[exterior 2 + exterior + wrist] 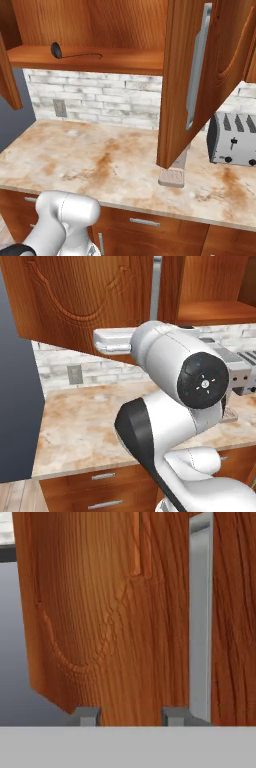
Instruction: Open the cabinet and move the ladle to the pot. Then close the cabinet.
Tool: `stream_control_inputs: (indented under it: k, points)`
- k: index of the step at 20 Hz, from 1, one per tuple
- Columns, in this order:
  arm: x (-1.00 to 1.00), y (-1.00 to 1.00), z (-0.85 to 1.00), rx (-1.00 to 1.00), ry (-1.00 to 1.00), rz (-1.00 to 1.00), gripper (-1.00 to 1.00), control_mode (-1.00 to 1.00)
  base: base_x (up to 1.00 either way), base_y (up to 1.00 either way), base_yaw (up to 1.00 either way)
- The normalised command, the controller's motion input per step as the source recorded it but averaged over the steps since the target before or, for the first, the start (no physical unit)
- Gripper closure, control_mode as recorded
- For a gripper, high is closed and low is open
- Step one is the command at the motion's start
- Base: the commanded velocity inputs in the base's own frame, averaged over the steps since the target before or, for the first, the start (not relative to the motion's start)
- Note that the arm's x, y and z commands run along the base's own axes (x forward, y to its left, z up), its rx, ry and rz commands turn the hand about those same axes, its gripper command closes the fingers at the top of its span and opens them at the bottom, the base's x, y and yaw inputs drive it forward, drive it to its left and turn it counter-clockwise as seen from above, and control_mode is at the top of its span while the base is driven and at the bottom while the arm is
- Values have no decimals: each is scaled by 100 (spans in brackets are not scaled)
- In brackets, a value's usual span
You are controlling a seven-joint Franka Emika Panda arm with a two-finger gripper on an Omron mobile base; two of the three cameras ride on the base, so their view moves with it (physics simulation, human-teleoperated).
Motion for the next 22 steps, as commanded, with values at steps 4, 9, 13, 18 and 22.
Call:
stream_control_inputs:
  k: [4,9,13,18,22]
  points:
    - [-88,-46,1,0,0,0,-100,-100,0,0,0]
    - [-50,-98,3,5,0,0,-100,-100,0,0,0]
    - [-3,-100,0,14,0,1,-100,-100,0,0,0]
    - [30,-100,-1,27,0,10,-100,-100,0,0,0]
    - [58,-94,0,39,0,25,-100,-100,0,0,0]
